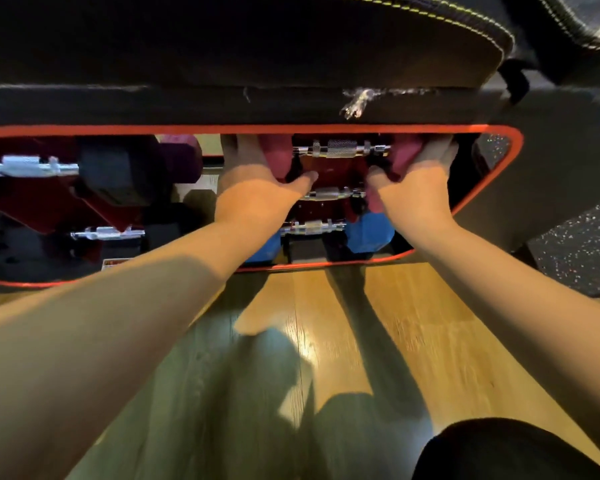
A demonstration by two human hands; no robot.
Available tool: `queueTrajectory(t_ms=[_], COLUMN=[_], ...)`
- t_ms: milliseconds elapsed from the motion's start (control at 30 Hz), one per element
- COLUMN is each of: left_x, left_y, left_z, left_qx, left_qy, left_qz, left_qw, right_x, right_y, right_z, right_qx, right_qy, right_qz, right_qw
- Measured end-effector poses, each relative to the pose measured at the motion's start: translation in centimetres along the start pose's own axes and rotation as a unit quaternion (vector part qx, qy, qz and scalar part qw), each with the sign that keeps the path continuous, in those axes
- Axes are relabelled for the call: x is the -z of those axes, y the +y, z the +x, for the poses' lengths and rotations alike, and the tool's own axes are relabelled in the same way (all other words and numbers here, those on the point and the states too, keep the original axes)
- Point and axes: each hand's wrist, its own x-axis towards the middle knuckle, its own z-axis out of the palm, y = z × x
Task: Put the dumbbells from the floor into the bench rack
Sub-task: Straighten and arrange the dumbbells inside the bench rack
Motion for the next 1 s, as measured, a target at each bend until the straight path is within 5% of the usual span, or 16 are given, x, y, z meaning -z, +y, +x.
queueTrajectory(t_ms=[267, 400, 500, 633, 867, 1000], left_x=[3.4, 6.3, 8.9, 12.0, 16.0, 16.3], left_y=[-4.1, -9.9, -15.0, -19.9, -28.9, -31.9], left_z=[-0.7, -0.1, -0.8, -1.6, -0.7, 0.3], left_qx=[-0.049, -0.188, -0.278, -0.373, -0.28, -0.13], left_qy=[-0.067, -0.025, -0.046, 0.057, 0.231, 0.285], left_qz=[-0.074, -0.145, -0.183, -0.119, 0.003, 0.106], left_qw=[0.994, 0.971, 0.942, 0.918, 0.932, 0.944], right_x=[1.9, 1.0, -1.6, -5.8, -11.4, -13.8], right_y=[-3.8, -7.8, -12.6, -18.9, -25.7, -24.6], right_z=[-3.7, -8.1, -12.5, -16.3, -18.8, -17.4], right_qx=[-0.076, -0.113, -0.079, 0.037, 0.102, 0.075], right_qy=[0.016, -0.042, -0.162, -0.223, -0.067, -0.039], right_qz=[0.036, 0.183, 0.287, 0.234, 0.042, -0.043], right_qw=[0.996, 0.976, 0.941, 0.946, 0.992, 0.996])
